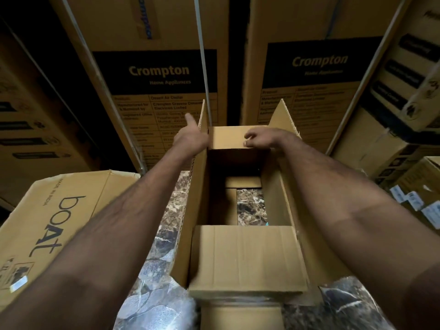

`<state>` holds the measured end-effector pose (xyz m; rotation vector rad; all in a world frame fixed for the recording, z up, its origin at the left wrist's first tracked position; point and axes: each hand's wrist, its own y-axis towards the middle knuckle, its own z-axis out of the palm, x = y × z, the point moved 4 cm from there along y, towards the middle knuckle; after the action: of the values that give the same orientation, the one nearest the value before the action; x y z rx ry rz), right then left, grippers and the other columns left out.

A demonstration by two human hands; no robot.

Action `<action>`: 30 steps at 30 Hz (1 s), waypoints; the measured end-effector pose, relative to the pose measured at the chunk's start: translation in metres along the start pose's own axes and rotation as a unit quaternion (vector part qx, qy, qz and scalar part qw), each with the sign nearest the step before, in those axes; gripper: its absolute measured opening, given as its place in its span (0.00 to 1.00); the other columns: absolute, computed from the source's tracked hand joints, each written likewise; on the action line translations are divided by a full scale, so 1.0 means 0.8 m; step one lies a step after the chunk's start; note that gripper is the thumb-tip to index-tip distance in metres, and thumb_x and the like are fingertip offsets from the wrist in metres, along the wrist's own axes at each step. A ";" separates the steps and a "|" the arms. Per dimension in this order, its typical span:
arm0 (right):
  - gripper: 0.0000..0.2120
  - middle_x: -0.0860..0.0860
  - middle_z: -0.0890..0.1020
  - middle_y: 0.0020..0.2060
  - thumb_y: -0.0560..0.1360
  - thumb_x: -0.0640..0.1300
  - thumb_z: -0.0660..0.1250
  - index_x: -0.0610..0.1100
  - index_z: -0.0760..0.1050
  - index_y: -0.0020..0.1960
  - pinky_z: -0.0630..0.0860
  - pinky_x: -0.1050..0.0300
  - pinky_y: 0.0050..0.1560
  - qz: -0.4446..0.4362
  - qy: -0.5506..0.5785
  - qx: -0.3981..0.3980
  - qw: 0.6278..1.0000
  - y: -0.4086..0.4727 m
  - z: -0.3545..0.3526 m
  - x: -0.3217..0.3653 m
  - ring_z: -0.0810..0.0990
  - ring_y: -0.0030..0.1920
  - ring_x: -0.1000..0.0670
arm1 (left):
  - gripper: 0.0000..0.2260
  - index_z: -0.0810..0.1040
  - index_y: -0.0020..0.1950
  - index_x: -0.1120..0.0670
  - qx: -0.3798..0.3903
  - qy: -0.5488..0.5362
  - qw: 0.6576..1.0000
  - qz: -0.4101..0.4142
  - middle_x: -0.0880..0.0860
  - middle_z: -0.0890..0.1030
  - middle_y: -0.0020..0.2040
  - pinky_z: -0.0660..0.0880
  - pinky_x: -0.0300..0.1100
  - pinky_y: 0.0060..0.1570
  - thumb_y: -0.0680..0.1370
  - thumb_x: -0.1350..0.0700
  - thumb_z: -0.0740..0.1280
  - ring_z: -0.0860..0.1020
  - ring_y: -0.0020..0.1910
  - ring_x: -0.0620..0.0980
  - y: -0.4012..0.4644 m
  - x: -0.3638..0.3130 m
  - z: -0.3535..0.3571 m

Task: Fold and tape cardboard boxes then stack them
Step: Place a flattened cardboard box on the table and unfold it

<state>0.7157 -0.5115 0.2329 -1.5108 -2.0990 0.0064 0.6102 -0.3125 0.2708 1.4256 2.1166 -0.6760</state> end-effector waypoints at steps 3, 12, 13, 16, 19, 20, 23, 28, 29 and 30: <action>0.13 0.50 0.78 0.62 0.82 0.43 0.65 0.45 0.77 0.66 0.71 0.59 0.52 -0.048 0.159 -0.132 0.977 -0.038 -0.044 0.013 0.76 0.54 0.55 | 0.27 0.60 0.79 0.58 0.035 -0.127 0.991 -0.026 0.61 0.69 0.74 0.73 0.54 0.67 0.82 0.53 0.62 0.72 0.69 0.59 -0.010 0.021 -0.004; 0.17 0.44 0.76 0.59 0.78 0.36 0.66 0.43 0.74 0.66 0.69 0.76 0.37 -0.009 0.195 -0.381 0.904 -0.140 -0.048 -0.008 0.74 0.47 0.55 | 0.18 0.73 0.71 0.56 0.059 -0.242 0.968 0.010 0.54 0.74 0.70 0.64 0.43 0.57 0.83 0.51 0.61 0.71 0.62 0.50 -0.072 0.052 -0.006; 0.15 0.46 0.76 0.57 0.80 0.39 0.66 0.43 0.74 0.66 0.69 0.74 0.34 0.009 0.219 -0.374 0.901 -0.150 -0.039 -0.013 0.74 0.44 0.57 | 0.19 0.72 0.73 0.55 0.063 -0.256 0.964 0.010 0.54 0.73 0.72 0.64 0.43 0.59 0.84 0.48 0.60 0.71 0.67 0.52 -0.081 0.055 -0.006; 0.09 0.50 0.80 0.54 0.83 0.47 0.61 0.46 0.78 0.56 0.71 0.60 0.43 0.013 0.258 -0.281 0.924 -0.173 0.010 -0.025 0.78 0.48 0.54 | 0.24 0.69 0.76 0.49 0.129 -0.305 0.941 0.062 0.49 0.72 0.70 0.61 0.49 0.66 0.85 0.39 0.51 0.69 0.70 0.49 -0.121 0.061 0.013; 0.15 0.47 0.84 0.54 0.82 0.52 0.61 0.46 0.83 0.52 0.77 0.47 0.57 0.006 0.259 -0.177 0.949 -0.191 0.062 -0.029 0.81 0.57 0.44 | 0.24 0.64 0.79 0.46 0.171 -0.234 0.952 0.099 0.51 0.70 0.73 0.62 0.52 0.72 0.85 0.40 0.49 0.69 0.71 0.51 -0.150 0.066 0.050; 0.16 0.46 0.84 0.56 0.81 0.54 0.62 0.45 0.84 0.54 0.77 0.44 0.62 0.001 0.235 -0.149 0.961 -0.195 0.077 -0.026 0.81 0.59 0.44 | 0.24 0.59 0.81 0.44 0.180 -0.158 0.965 0.104 0.54 0.60 0.79 0.57 0.57 0.76 0.85 0.39 0.51 0.61 0.77 0.56 -0.152 0.071 0.064; 0.18 0.45 0.74 0.69 0.82 0.54 0.63 0.47 0.79 0.68 0.62 0.45 0.75 -0.004 0.145 -0.136 0.980 -0.209 0.112 -0.016 0.69 0.71 0.45 | 0.31 0.49 0.81 0.37 0.189 0.042 0.975 0.110 0.52 0.37 0.82 0.46 0.67 0.75 0.81 0.35 0.58 0.39 0.79 0.65 -0.163 0.082 0.090; 0.30 0.48 0.53 0.81 0.82 0.62 0.57 0.54 0.59 0.81 0.52 0.42 0.78 -0.001 0.005 -0.140 0.990 -0.228 0.152 -0.013 0.48 0.81 0.46 | 0.40 0.44 0.81 0.39 0.154 0.163 0.968 0.111 0.55 0.35 0.81 0.50 0.69 0.74 0.75 0.26 0.56 0.37 0.78 0.69 -0.172 0.079 0.102; 0.31 0.49 0.51 0.82 0.82 0.64 0.55 0.55 0.55 0.81 0.54 0.39 0.78 0.001 -0.048 -0.141 0.989 -0.228 0.158 -0.015 0.47 0.81 0.46 | 0.41 0.43 0.81 0.40 0.143 0.191 0.965 0.112 0.56 0.36 0.81 0.52 0.71 0.73 0.75 0.25 0.54 0.38 0.78 0.68 -0.173 0.079 0.108; 0.32 0.49 0.50 0.82 0.81 0.65 0.53 0.55 0.53 0.82 0.57 0.38 0.77 0.003 -0.092 -0.146 0.985 -0.227 0.161 -0.018 0.46 0.81 0.45 | 0.41 0.43 0.81 0.41 0.127 0.214 0.962 0.113 0.56 0.36 0.81 0.54 0.71 0.72 0.74 0.24 0.52 0.38 0.78 0.68 -0.175 0.077 0.113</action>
<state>0.5044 -0.5516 0.1742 -1.7431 -2.3220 -0.1733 0.4707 -0.3746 0.1804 2.0782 2.1813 -0.6052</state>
